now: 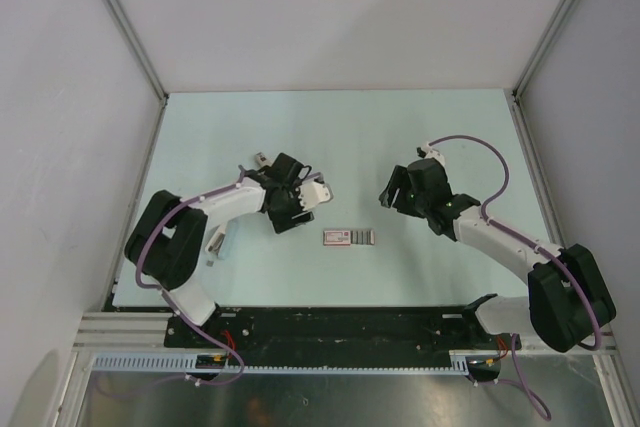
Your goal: Unload the staples from the stapler
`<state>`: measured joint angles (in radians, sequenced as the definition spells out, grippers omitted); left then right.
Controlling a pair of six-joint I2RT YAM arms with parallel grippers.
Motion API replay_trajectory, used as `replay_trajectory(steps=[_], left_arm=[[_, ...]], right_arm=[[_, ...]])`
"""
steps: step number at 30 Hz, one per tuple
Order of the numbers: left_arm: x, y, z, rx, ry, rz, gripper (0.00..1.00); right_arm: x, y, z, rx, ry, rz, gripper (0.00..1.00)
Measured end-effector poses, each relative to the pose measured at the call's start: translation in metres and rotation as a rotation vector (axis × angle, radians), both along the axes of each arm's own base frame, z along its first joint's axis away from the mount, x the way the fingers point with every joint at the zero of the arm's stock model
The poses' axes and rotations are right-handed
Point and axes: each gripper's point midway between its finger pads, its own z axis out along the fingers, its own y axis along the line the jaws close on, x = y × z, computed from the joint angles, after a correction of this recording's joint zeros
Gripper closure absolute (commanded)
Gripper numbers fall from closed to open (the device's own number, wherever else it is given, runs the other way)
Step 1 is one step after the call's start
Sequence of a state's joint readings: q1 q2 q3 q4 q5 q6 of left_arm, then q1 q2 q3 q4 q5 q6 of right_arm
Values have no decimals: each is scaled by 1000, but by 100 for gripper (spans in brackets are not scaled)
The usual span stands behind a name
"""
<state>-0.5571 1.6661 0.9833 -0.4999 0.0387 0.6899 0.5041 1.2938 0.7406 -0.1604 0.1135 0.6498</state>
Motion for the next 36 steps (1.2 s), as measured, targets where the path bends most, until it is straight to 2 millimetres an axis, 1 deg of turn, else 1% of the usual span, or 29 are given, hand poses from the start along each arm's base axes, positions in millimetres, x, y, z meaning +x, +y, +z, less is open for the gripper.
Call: replay_trajectory(steps=[5,9,11,20,28,36], left_arm=[[2,-2,-4,8,7,-9,33],[3,-3,-5,14,8,-20,46],[4,-3,-5,17,10,-25,50],[4,-3,-7,28,11,-58,53],[3,-4,-8,47,49,-120,61],[0,-4,-11,44,120,-151,69]], right_arm=[[2,4,3,19,-10,12,33],[2,5,4,27,-13,16,34],[2,5,4,29,-12,17,34],[2,6,5,37,-9,23,35],[2,4,5,39,-10,27,36],[4,1,16,50,-39,28,36]])
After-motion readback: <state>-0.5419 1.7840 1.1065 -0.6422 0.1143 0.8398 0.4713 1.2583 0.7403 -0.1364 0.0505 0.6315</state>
